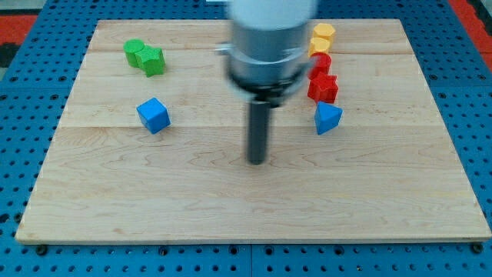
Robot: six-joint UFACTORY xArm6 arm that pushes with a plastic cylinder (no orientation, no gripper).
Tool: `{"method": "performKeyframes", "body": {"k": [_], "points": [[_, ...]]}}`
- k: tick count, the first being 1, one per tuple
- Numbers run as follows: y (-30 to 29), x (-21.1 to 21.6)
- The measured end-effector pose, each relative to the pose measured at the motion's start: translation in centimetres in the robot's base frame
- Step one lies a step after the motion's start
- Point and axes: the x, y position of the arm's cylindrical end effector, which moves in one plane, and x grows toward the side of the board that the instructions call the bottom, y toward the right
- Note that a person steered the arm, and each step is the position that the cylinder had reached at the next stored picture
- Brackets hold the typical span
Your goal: Push the blue cube vertically below the blue triangle
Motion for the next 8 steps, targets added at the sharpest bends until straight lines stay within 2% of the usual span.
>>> {"method": "performKeyframes", "body": {"k": [1,2,3,4,5,6,7,8], "points": [[-11.4,0.3],[-20.3,-3.7],[-17.1,-8.7],[-10.0,-7.3],[-6.2,-0.8],[-7.7,-1.4],[-13.8,-5.3],[-5.4,-6.7]]}}
